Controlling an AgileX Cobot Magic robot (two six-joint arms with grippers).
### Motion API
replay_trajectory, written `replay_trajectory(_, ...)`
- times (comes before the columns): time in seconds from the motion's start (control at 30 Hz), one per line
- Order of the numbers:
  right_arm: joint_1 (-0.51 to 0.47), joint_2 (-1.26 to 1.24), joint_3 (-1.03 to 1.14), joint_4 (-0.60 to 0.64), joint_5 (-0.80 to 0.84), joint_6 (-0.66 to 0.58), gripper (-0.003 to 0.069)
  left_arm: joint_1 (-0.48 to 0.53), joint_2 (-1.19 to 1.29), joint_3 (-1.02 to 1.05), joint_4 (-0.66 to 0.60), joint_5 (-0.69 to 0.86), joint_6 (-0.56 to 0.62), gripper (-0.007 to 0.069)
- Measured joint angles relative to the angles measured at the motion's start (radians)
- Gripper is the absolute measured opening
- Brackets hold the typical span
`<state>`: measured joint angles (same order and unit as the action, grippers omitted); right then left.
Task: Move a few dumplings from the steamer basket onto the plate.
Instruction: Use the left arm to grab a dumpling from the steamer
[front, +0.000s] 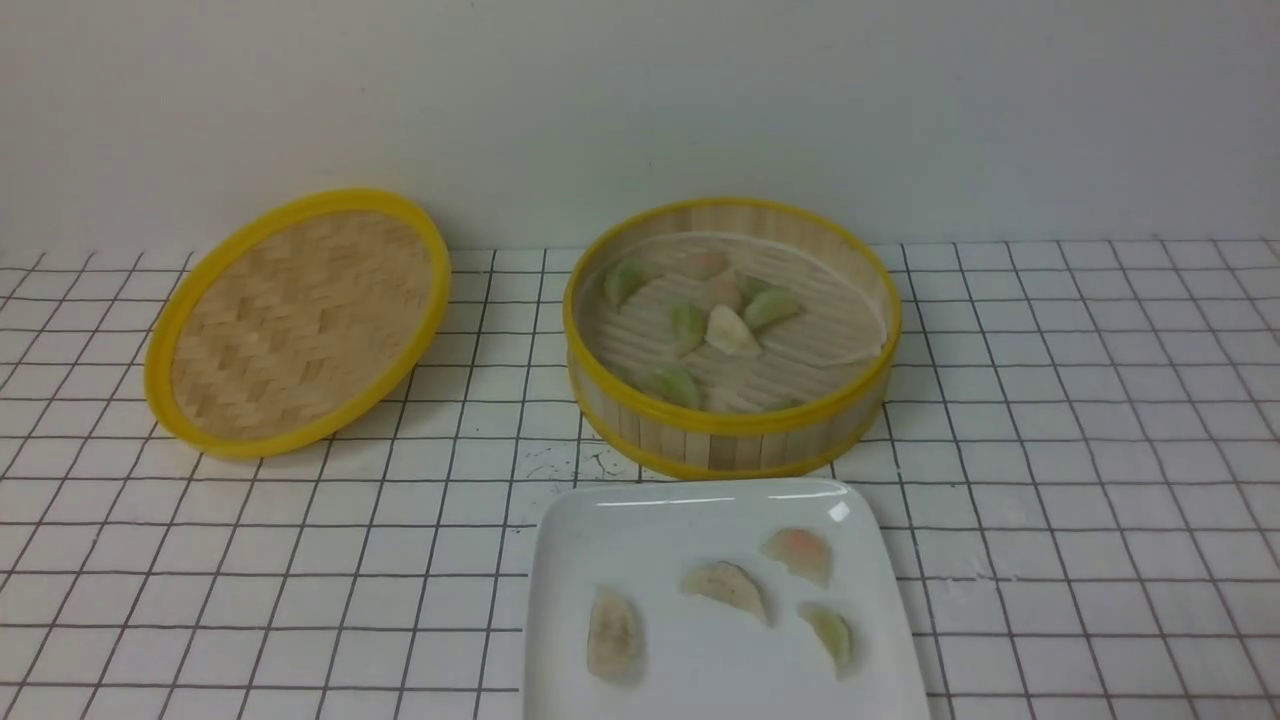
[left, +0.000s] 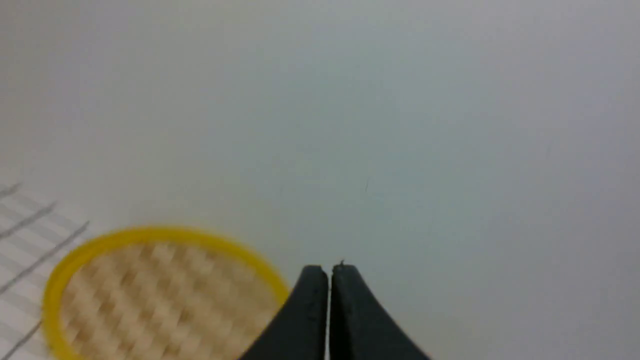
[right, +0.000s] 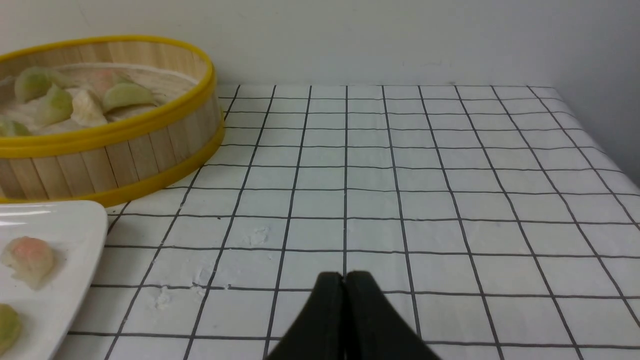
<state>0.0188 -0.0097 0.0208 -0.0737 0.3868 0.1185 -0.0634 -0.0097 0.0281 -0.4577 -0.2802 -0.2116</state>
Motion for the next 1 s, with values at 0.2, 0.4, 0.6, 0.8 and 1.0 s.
replay_trajectory(0.2,0.000,0.000,0.000,0.000,0.000,0.000,-0.0015,0.000,0.133,-0.301,0.103,0.193,-0.062,-0.0006)
replay_trajectory(0.4,0.000,0.000,0.000,0.000,0.000,0.000,-0.0015,0.000,0.577,-0.789,0.217,0.836,0.001,-0.0006)
replay_trajectory(0.6,0.000,0.000,0.000,0.000,0.000,0.000,-0.0015,-0.001,1.192,-1.195,0.123,1.358,0.279,-0.0006)
replay_trajectory(0.8,0.000,0.000,0.000,-0.001,0.000,0.000,-0.0015,-0.140,1.664,-1.507,0.128,1.488,0.345,-0.0006)
replay_trajectory(1.0,0.000,0.000,0.000,-0.001,0.000,0.000,-0.0015,-0.309,1.962,-1.859,0.256,1.506,0.283,-0.0006)
